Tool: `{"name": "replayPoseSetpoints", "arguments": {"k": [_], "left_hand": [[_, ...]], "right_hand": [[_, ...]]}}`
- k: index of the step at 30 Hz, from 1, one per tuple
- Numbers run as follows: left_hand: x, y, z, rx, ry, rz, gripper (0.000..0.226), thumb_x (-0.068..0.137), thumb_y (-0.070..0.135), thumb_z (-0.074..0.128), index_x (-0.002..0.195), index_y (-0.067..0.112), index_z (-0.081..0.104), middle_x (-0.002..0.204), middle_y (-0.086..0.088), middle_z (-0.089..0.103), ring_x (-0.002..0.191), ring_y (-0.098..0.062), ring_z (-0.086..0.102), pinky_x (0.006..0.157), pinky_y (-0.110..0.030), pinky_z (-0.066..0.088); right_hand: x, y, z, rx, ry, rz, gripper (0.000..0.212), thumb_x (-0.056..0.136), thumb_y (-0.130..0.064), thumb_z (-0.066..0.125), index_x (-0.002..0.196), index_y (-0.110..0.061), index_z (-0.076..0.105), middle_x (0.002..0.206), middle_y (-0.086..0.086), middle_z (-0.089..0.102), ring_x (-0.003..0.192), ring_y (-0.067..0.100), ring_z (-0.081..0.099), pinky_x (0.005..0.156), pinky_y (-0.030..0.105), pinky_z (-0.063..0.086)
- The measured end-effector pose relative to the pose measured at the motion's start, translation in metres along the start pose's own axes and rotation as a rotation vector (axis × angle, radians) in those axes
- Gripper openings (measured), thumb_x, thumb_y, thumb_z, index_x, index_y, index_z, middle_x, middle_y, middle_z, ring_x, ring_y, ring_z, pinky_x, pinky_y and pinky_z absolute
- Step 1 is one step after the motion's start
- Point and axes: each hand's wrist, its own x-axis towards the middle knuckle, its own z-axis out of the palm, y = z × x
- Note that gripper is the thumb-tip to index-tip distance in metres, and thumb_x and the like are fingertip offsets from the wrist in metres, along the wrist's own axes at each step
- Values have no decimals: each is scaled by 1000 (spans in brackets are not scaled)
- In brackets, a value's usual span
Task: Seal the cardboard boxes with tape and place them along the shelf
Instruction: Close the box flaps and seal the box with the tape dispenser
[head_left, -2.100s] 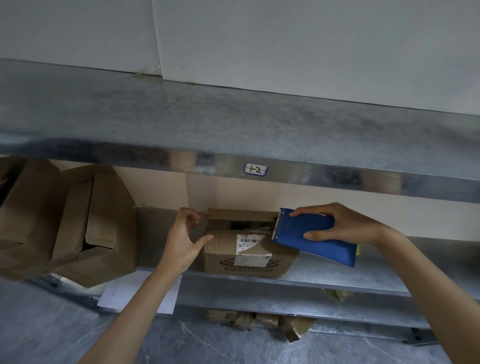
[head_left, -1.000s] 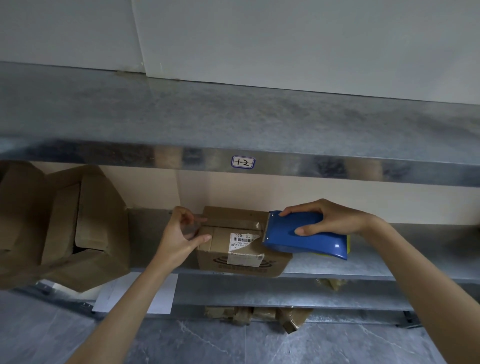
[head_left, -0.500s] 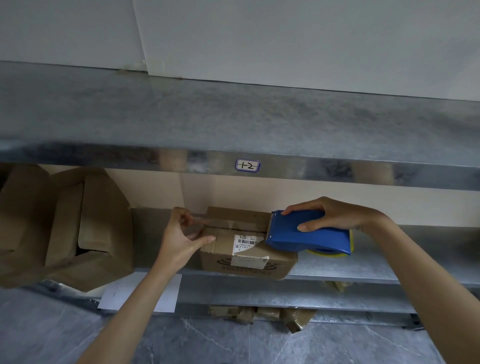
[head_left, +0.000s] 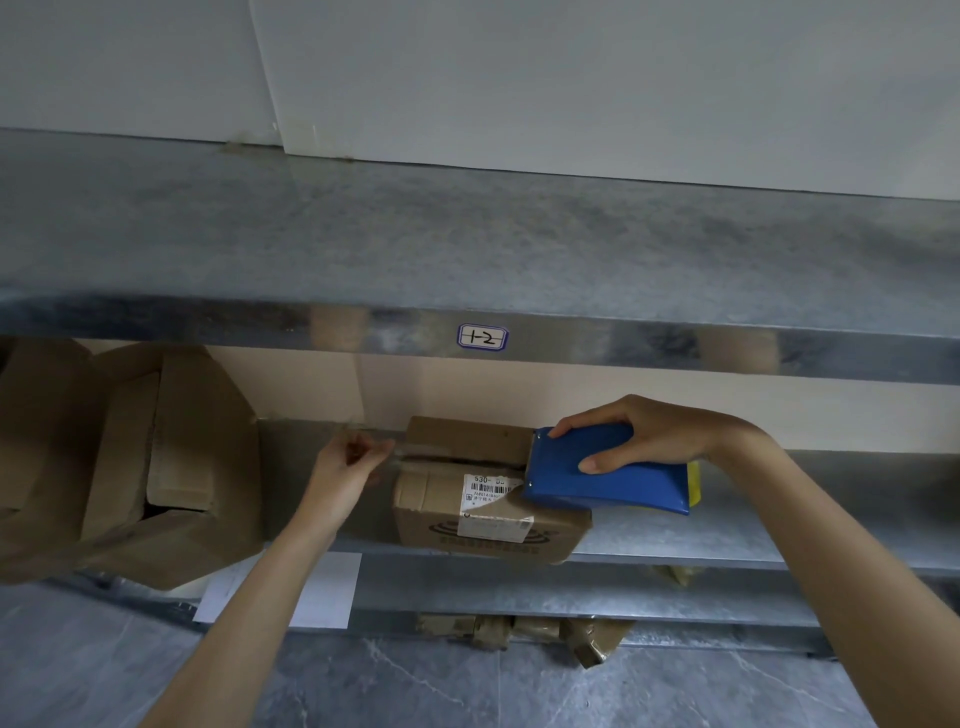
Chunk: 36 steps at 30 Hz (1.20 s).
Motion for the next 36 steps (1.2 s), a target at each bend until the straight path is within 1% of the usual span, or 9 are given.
{"name": "replayPoseSetpoints", "arguments": {"k": [3, 7, 12, 17, 22, 25, 27, 32, 36], "left_hand": [[-1, 8, 0, 29, 23, 78, 28, 80, 13, 79, 96, 10, 56, 96, -16, 66, 93, -22, 66, 81, -24, 48], [-4, 9, -1, 58, -14, 202, 43, 71, 0, 84, 95, 14, 51, 95, -6, 66, 92, -10, 68, 82, -18, 51], [-3, 7, 5, -33, 63, 161, 24, 81, 11, 77, 87, 15, 54, 85, -2, 65, 82, -3, 66, 74, -6, 45], [0, 6, 9, 10, 124, 166, 18, 87, 17, 73, 84, 15, 56, 85, -2, 65, 79, 1, 63, 75, -16, 42], [2, 2, 8, 20, 163, 137, 20, 84, 19, 76, 86, 13, 58, 86, -6, 64, 86, -15, 62, 75, -21, 42], [1, -1, 9, 51, 173, 137, 22, 83, 18, 78, 88, 9, 59, 85, -7, 65, 82, -8, 61, 75, -20, 42], [-1, -1, 11, 72, 195, 139, 24, 81, 19, 80, 86, 11, 59, 82, -4, 63, 76, -3, 60, 72, -17, 42], [-6, -7, 15, 133, 247, 147, 23, 81, 18, 80, 81, 19, 57, 77, 0, 63, 76, -11, 61, 69, -20, 43], [-9, -15, 19, 144, 261, 155, 19, 84, 25, 78, 82, 23, 58, 80, 3, 64, 78, -4, 60, 68, -15, 41]], "right_hand": [[-1, 1, 0, -3, 7, -1, 43, 78, -62, 67, 119, -64, 54, 123, -46, 49, 114, -15, 48, 98, 17, 40], [-2, 5, 1, -2, 15, 5, 40, 83, -57, 67, 121, -63, 54, 125, -43, 50, 114, -13, 49, 99, 19, 41], [-2, 4, 2, 15, 22, 8, 41, 81, -59, 67, 120, -63, 55, 123, -45, 49, 110, -16, 49, 92, 16, 41], [-2, 3, 3, 24, 20, 14, 41, 81, -58, 66, 120, -63, 54, 121, -47, 49, 108, -18, 49, 88, 13, 41], [-3, 1, 3, 26, 21, 20, 41, 81, -59, 66, 120, -64, 54, 119, -47, 49, 107, -18, 50, 84, 8, 41], [-3, 1, 3, 30, 24, 22, 38, 84, -55, 67, 119, -63, 55, 119, -48, 50, 106, -19, 50, 82, 3, 40], [-2, 2, 3, 29, 27, 24, 39, 83, -55, 67, 120, -63, 55, 121, -47, 49, 109, -19, 49, 86, 8, 40], [-3, 4, 3, 36, 24, 20, 39, 84, -56, 67, 120, -63, 54, 122, -46, 49, 109, -17, 50, 86, 10, 41], [-3, 5, 4, 50, 30, 18, 41, 83, -56, 67, 121, -62, 55, 124, -45, 49, 111, -17, 49, 89, 13, 40]]}}
